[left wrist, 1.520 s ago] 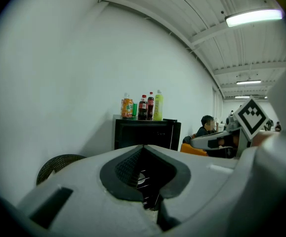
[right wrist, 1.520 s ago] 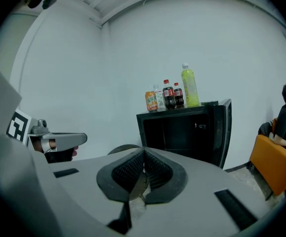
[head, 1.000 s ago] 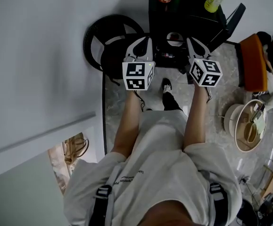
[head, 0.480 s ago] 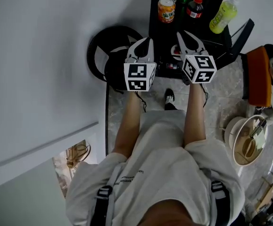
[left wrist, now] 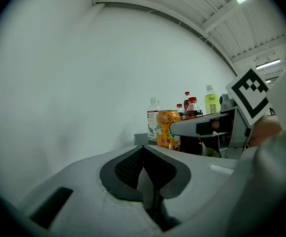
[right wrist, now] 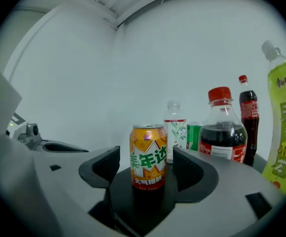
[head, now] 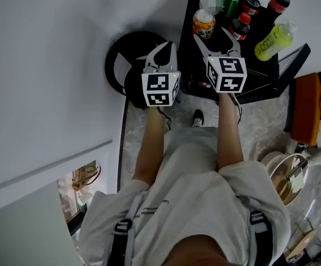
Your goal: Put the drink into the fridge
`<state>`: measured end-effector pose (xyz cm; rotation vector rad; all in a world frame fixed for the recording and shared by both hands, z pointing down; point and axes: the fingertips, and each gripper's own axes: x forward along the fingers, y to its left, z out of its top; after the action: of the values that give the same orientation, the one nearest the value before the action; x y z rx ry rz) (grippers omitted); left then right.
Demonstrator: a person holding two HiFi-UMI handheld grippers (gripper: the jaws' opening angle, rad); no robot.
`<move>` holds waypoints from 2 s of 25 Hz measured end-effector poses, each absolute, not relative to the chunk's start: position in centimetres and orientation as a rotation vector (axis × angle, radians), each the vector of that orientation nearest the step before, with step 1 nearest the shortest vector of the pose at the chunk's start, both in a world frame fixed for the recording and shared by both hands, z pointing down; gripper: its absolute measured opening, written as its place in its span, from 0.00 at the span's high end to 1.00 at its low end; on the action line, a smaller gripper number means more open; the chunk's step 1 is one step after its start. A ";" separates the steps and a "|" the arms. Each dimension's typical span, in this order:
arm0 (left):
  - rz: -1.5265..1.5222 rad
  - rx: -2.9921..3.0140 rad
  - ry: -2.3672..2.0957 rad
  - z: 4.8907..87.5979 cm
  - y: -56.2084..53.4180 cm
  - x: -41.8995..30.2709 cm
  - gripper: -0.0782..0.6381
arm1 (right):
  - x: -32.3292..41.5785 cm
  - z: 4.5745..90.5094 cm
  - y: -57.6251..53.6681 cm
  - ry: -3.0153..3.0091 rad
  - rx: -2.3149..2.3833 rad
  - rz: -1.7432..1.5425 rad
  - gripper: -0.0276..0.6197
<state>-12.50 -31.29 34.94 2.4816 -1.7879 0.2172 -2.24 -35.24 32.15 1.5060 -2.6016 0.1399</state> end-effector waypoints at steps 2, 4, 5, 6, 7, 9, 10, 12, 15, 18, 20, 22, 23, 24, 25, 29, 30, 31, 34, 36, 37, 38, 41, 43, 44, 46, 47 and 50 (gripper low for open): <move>0.209 2.459 -1.812 34.9 -31.7 -13.0 0.88 | -2.6 32.1 -36.0 -2.543 1.524 0.118 0.48; 0.201 2.438 -1.835 34.9 -32.1 -13.5 0.88 | -3.0 32.1 -36.9 -2.477 1.541 0.077 0.46; 0.202 2.429 -1.846 34.9 -32.2 -13.7 0.88 | -3.2 32.1 -37.3 -2.444 1.546 0.046 0.46; 0.205 2.421 -1.856 35.0 -32.4 -13.9 0.88 | -3.4 32.1 -37.6 -2.413 1.547 0.017 0.46; 0.208 2.413 -1.866 35.1 -32.5 -14.1 0.88 | -3.6 32.3 -37.9 -2.385 1.544 -0.005 0.46; 0.208 2.395 -1.891 35.1 -32.7 -14.6 0.88 | -3.9 32.8 -38.5 -2.356 1.529 -0.013 0.46; 0.207 2.385 -1.905 35.1 -32.8 -14.9 0.88 | -4.1 33.0 -38.9 -2.355 1.522 0.000 0.46; 0.206 2.362 -1.929 35.0 -33.1 -15.7 0.88 | -4.5 33.5 -39.6 -2.357 1.502 0.035 0.46; 0.207 2.324 -1.954 35.3 -33.2 -16.8 0.88 | -5.0 34.4 -40.4 -2.357 1.455 0.099 0.46; 0.204 2.294 -1.981 35.5 -33.2 -17.9 0.88 | -5.3 35.7 -41.1 -2.334 1.388 0.170 0.46; 0.200 2.275 -1.998 35.6 -33.1 -18.5 0.88 | -5.4 36.0 -41.4 -2.331 1.364 0.193 0.46; 0.195 2.254 -2.008 35.9 -32.9 -19.1 0.88 | -5.4 35.9 -41.5 -2.339 1.354 0.204 0.46; 0.192 2.245 -2.011 36.0 -32.7 -19.4 0.88 | -5.4 35.9 -41.5 -2.343 1.352 0.207 0.46; 0.190 2.238 -2.013 36.1 -32.6 -19.6 0.88 | -5.4 35.9 -41.4 -2.347 1.352 0.206 0.46; 0.188 2.233 -2.014 36.2 -32.5 -19.7 0.88 | -5.5 35.8 -41.3 -2.352 1.352 0.201 0.46; 0.185 2.233 -2.006 36.5 -31.4 -19.9 0.88 | -5.7 35.6 -40.2 -2.385 1.352 0.155 0.46; 0.184 2.233 -2.003 36.7 -31.0 -20.0 0.88 | -5.7 35.6 -39.8 -2.399 1.351 0.146 0.46; 0.185 2.232 -2.001 36.8 -30.5 -20.1 0.88 | -5.7 35.5 -39.4 -2.412 1.350 0.139 0.46; 0.196 2.235 -1.997 37.3 -28.9 -20.8 0.88 | -5.4 35.1 -38.0 -2.433 1.368 0.097 0.46; 0.207 2.238 -1.989 37.6 -27.8 -21.1 0.88 | -4.8 35.0 -36.9 -2.435 1.404 0.076 0.46; 0.212 2.240 -1.983 37.8 -27.2 -21.2 0.88 | -4.5 34.9 -36.4 -2.438 1.426 0.073 0.46; 0.216 2.243 -1.977 37.9 -26.7 -21.3 0.88 | -4.2 34.7 -35.9 -2.442 1.449 0.070 0.46; 0.218 2.257 -1.960 38.1 -25.2 -21.4 0.88 | -3.7 34.4 -34.2 -2.458 1.503 0.058 0.46; 0.219 2.272 -1.943 38.2 -24.2 -21.1 0.88 | -3.3 34.0 -32.9 -2.480 1.540 0.064 0.46; 0.220 2.282 -1.933 38.2 -23.7 -20.9 0.88 | -3.0 33.8 -32.3 -2.491 1.561 0.069 0.46; 0.223 2.301 -1.912 38.4 -22.6 -20.5 0.88 | -2.5 33.4 -30.9 -2.515 1.598 0.083 0.46; 0.226 2.307 -1.901 38.6 -22.1 -20.3 0.88 | -2.3 33.3 -30.2 -2.533 1.612 0.099 0.46; 0.228 2.317 -1.861 39.7 -20.3 -19.4 0.88 | -1.5 33.5 -27.8 -2.609 1.653 0.191 0.46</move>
<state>-19.43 -20.32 39.66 2.3171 -1.8614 0.2282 -1.55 -27.77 33.47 1.6533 -2.6086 0.1914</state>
